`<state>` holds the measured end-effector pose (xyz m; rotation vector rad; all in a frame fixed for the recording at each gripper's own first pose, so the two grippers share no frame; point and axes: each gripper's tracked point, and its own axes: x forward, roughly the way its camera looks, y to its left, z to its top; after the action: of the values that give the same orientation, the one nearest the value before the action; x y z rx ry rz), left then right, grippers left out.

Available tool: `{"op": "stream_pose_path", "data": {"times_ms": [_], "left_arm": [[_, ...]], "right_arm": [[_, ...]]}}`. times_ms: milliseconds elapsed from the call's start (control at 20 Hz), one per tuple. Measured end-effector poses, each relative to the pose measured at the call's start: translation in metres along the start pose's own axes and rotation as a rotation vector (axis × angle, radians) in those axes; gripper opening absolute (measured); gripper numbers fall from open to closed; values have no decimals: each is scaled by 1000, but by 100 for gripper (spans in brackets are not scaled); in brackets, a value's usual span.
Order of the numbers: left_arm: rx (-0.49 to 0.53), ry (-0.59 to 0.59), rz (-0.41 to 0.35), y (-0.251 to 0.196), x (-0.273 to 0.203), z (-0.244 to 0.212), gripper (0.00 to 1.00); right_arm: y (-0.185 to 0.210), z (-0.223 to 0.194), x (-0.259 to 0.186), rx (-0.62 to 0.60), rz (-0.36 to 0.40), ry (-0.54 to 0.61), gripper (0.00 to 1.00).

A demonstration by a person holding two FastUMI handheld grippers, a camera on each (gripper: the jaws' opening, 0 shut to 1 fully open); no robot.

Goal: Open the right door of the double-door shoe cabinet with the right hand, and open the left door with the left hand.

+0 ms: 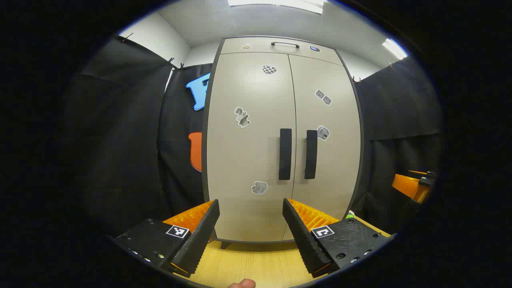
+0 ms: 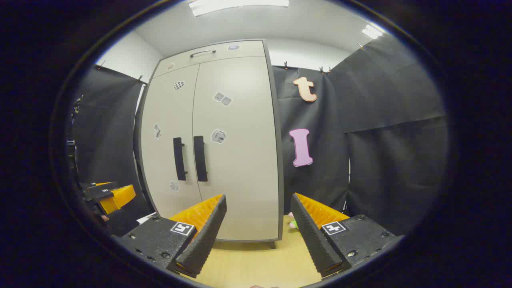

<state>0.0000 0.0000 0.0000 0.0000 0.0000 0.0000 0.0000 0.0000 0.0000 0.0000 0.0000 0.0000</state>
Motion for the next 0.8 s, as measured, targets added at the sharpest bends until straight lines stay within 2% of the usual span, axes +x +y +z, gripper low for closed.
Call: {"op": "stream_pose_path", "data": {"times_ms": [250, 800], "left_arm": [[5, -2, -18, -9, 3, 0, 95], [-4, -28, -29, -7, 8, 4, 95]], "right_arm": [[0, -5, 1, -7, 2, 9, 100], [3, -14, 7, 33, -2, 28, 98]]}}
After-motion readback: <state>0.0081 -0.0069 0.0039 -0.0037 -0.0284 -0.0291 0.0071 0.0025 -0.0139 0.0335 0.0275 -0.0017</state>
